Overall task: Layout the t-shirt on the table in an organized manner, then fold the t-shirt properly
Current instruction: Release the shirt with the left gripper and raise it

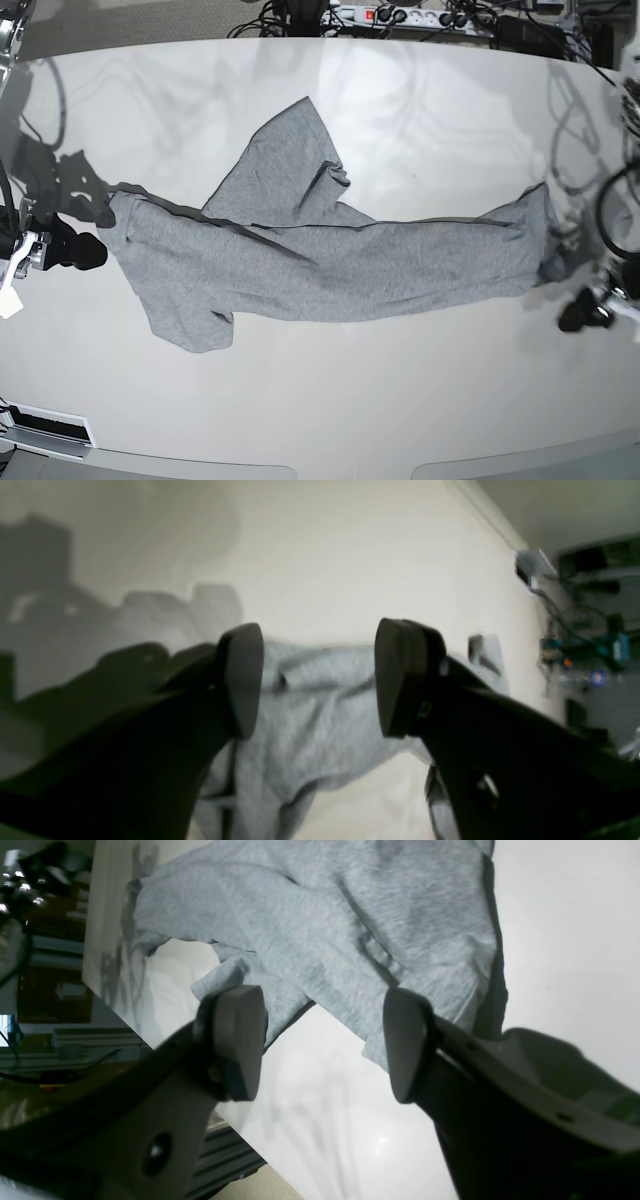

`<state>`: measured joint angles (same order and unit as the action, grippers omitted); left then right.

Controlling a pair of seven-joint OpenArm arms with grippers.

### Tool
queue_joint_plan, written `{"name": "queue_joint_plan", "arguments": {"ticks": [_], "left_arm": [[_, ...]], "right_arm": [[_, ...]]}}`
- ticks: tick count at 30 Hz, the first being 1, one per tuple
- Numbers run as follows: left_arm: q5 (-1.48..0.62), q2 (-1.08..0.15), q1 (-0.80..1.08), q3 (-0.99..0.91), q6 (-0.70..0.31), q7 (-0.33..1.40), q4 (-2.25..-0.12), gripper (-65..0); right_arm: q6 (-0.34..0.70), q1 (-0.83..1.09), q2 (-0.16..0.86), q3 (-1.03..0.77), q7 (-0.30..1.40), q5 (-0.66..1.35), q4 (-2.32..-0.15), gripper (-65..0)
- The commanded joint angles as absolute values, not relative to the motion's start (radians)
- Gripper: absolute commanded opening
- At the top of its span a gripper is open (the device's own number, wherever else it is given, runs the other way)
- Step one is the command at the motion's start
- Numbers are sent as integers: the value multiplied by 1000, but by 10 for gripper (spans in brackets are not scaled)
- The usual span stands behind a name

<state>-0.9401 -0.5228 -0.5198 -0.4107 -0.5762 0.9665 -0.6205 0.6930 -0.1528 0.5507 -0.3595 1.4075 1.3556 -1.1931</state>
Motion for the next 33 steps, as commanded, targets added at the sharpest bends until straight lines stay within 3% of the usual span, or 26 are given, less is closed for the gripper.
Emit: {"name": "queue_joint_plan", "arguments": {"ticks": [1,5,10,19,33], "left_arm": [[-970,-518,-527,-401,-611,958,-635,-294],[-988,-453,-466,-363,-683,973,-635,-294],[-1008,-400,-424,-353,-698,977,-635,-294],[-1189,-435,-427,-393,-698,1047,-740,-295],[-752,-374,-427,-524,-647,731,-767,-294]], "right_arm": [[698,-175,576,-365,1396,1383,-1211,-258],[698,-175,577,-365,1396,1382,-1211,-258],[698,-175,577,-365,1396,1380,-1211,-258],[698,-175,577,-365,1396,1379,-1211,-258],[698,-175,577,-366,1396,1380,-1211,-258]]}}
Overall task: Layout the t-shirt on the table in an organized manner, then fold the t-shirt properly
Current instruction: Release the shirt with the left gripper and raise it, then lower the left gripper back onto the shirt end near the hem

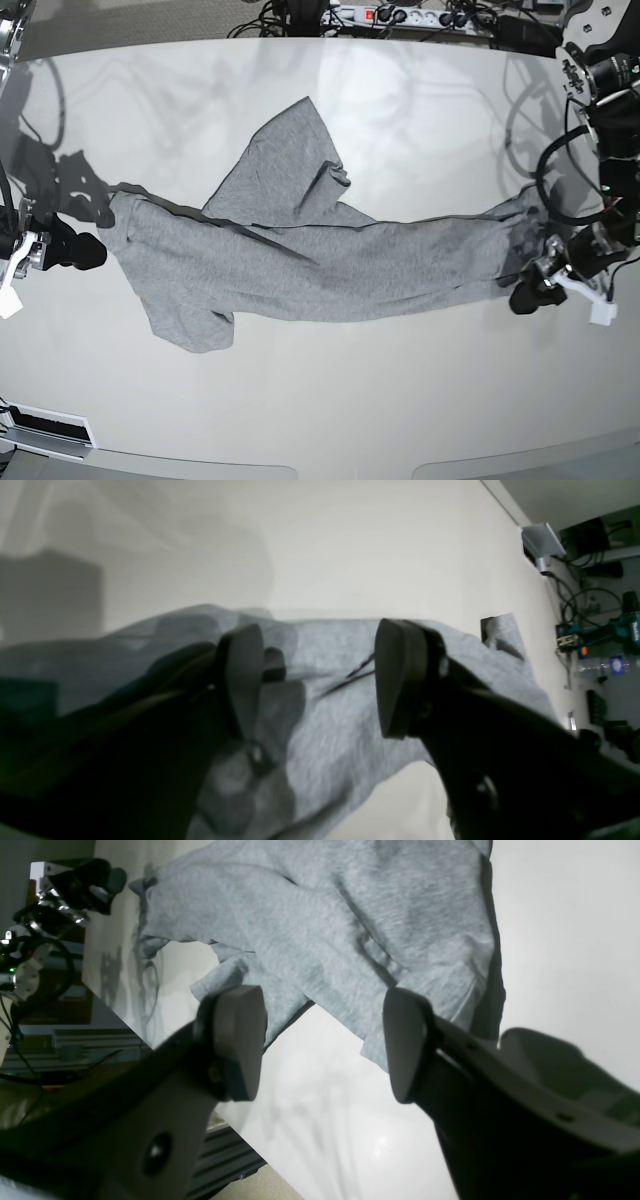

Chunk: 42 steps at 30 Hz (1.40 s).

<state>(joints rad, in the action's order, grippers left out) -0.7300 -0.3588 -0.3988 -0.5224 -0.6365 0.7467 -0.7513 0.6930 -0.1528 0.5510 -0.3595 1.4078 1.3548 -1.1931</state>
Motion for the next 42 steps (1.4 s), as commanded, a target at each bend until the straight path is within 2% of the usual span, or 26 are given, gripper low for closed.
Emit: {"name": "queue_joint_plan", "arguments": {"ticks": [1,4,12,32,38,42], "left_arm": [[-729,-368,-427,-524,-646,706,-767,-294],[-646,-353,-427,-524,-630,627,-767,-294],[-507,-321,-413,-524,-429,568,-766,-294],[-543,-318,-369,-524,-461,524,-767,-294],[-516,-316,-383,-524,-334,509,-766,-294],[-511,-313,-403,-481,-340,489,-766,-294]], "right_arm": [[698,-175,577,-365,1396,1380,-1211,-258],[698,-175,577,-365,1396,1379,-1211,-258],[698,-175,576,-365,1396,1380,-1211,-258],[698,-175,576,-365,1396,1380,-1211,-258],[698,-175,576,-365,1396,1380,-1211,-258],[698,-175,576,-366,1396,1381,-1211,-258]]}}
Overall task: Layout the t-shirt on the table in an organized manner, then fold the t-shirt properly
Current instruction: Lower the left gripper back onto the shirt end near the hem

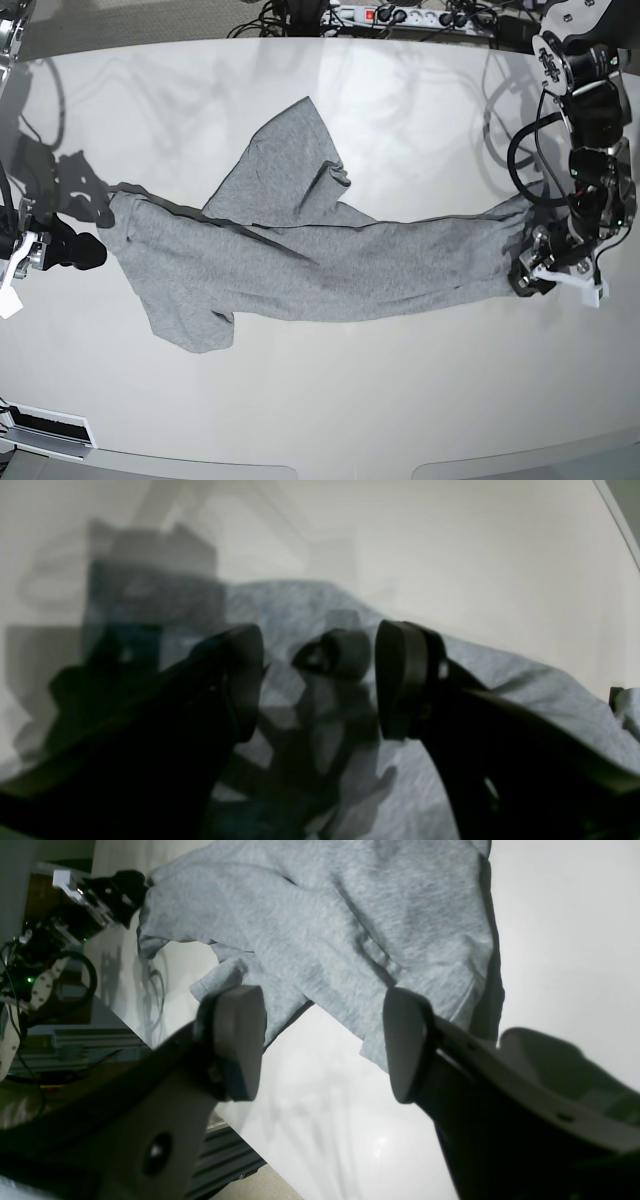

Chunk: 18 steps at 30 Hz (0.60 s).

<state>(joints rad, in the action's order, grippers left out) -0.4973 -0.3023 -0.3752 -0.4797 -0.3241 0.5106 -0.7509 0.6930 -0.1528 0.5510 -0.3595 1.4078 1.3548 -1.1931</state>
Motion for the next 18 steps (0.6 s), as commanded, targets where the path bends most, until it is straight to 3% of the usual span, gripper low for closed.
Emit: {"name": "queue_joint_plan", "arguments": {"ticks": [1,4,8,18], "left_arm": [[-503,-313,-408,-453,-344,477,-765,-294],[-468,-313,-414,-345,-319,424,-765,-294],[-471,-305,-412,-240,-209,395,-765,-294],[-468,-274,-411,-292,-179,398,-766,-294]], "right_arm": [[698,-175,576,-365,1396,1380,-1211,-258],[698,-175,576,-365,1396,1380,-1211,-258],[698,-175,576,-365,1396,1380,-1211,-258],[698,-175,577,-365,1396,1380,-1211,-258]]}}
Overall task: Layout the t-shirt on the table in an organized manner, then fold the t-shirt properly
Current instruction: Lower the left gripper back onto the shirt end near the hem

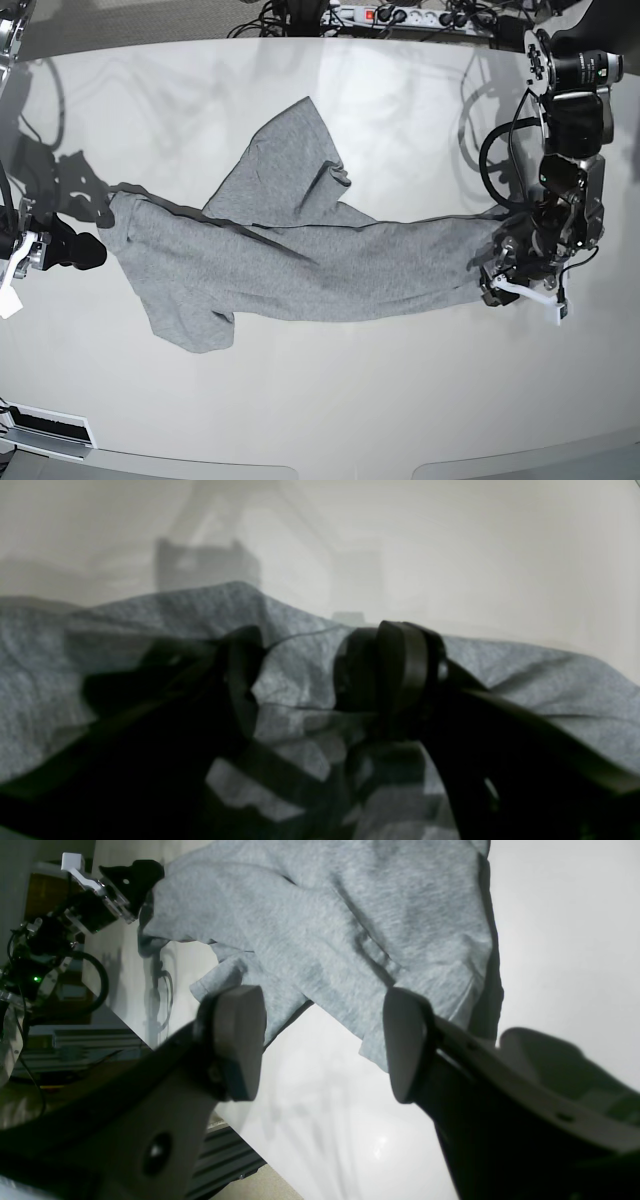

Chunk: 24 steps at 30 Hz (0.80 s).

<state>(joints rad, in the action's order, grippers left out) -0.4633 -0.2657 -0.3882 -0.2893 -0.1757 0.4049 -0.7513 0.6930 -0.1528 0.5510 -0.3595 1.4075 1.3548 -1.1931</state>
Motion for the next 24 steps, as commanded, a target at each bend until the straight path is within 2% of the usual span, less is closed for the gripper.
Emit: {"name": "queue_joint_plan", "arguments": {"ticks": [1,5,13,24], "left_arm": [[-469,-274,-411,-301,-178,404,-766,-294],[-487,-277,-411,-341,-180,450,-766,-294],[-552,-288,-410,-403,-308,513,-766,-294],[-551,-289,-410,-403,-307,562,-795,-295]], "right_arm": [[698,-175,577,-365,1396,1380,-1211,-258],[698,-175,576,-365,1396,1380,-1211,-258],[698,-175,576,-365,1396,1380,-1211,-258],[698,-175,576,-365,1396,1380,-1211,-258]]}}
